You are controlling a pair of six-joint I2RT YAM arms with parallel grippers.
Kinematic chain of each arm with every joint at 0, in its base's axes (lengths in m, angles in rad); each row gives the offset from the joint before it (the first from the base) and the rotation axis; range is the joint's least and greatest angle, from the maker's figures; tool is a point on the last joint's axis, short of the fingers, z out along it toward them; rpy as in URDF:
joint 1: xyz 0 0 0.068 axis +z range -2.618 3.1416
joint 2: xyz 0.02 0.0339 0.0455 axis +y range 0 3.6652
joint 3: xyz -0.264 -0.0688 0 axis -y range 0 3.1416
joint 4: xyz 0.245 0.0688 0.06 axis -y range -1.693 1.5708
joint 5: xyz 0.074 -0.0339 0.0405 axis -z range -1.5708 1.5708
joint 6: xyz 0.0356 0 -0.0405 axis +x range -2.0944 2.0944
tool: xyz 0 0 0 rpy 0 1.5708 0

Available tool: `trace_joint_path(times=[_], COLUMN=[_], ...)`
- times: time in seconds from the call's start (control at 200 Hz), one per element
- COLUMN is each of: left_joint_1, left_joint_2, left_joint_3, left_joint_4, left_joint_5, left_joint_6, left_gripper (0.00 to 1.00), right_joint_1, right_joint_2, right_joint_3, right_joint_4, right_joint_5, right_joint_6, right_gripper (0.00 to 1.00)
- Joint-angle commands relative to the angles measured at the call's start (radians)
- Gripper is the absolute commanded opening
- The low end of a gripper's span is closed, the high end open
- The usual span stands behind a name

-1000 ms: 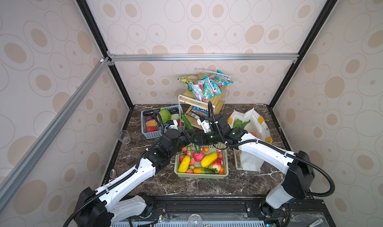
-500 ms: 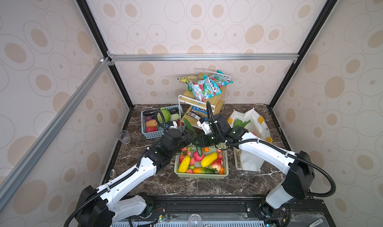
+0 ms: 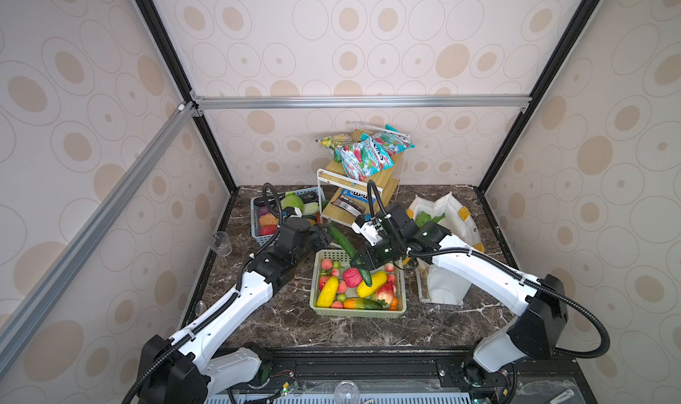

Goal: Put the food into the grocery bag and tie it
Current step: 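Grasp the cucumber with the right gripper while the left gripper opens and releases it, then carry the cucumber with the right gripper over the white tote bag and lower it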

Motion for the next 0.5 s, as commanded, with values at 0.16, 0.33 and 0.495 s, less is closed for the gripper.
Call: trace_joint_path(times=[0.16, 0.33, 0.495], left_joint_1=[0.072, 0.097, 0.120], left_joint_2=[0.001, 0.012, 0.023], left_joint_3=[0.018, 0.012, -0.009], left_joint_4=[-0.052, -0.049, -0.035], left_joint_5=[0.021, 0.028, 0.037], left_joint_6=[0.050, 0.054, 0.052], left_gripper=[0.63, 0.63, 0.63], right_joint_1=[-0.045, -0.065, -0.075], right_joint_2=[-0.085, -0.114, -0.145], right_joint_3=[-0.047, -0.074, -0.089], right_joint_4=[-0.027, -0.033, -0.033], right_joint_5=[-0.077, -0.112, -0.133], right_joint_6=[-0.098, -0.130, -0.153], right_gripper=[0.23, 0.23, 0.23])
